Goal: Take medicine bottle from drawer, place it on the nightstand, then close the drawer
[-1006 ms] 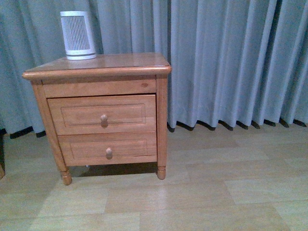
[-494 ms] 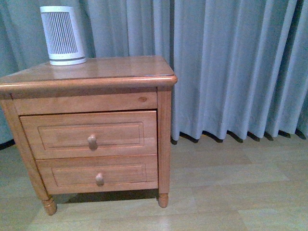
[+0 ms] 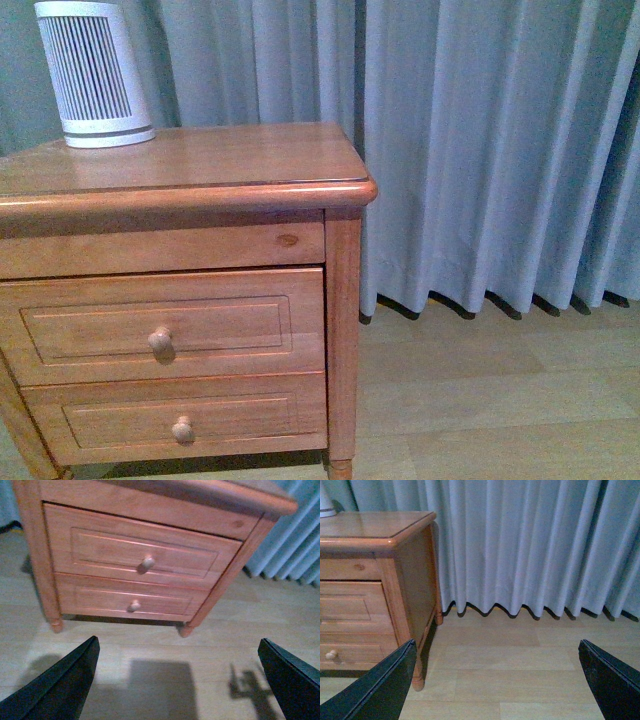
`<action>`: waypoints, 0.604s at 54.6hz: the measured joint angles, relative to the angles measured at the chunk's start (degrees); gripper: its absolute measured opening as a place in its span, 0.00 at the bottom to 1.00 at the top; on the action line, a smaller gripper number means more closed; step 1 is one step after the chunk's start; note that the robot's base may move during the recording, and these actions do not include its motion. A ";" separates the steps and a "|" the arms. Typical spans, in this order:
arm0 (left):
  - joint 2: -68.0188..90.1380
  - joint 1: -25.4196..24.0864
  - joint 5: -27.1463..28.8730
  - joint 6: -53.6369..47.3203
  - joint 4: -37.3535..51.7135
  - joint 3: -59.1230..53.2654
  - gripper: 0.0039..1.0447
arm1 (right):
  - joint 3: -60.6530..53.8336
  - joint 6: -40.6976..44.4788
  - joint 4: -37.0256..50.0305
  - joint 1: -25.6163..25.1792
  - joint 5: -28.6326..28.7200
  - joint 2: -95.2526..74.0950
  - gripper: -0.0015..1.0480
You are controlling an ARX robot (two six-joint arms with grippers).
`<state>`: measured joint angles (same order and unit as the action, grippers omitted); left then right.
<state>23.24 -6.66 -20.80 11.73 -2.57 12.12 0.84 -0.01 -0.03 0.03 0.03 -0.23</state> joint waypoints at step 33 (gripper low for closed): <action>77.92 16.09 15.08 -3.85 51.60 23.50 0.94 | 0.00 0.00 0.00 0.00 0.00 0.00 0.93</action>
<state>101.16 9.43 -5.72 7.88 49.04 35.62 0.84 -0.01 -0.03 0.03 0.03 -0.23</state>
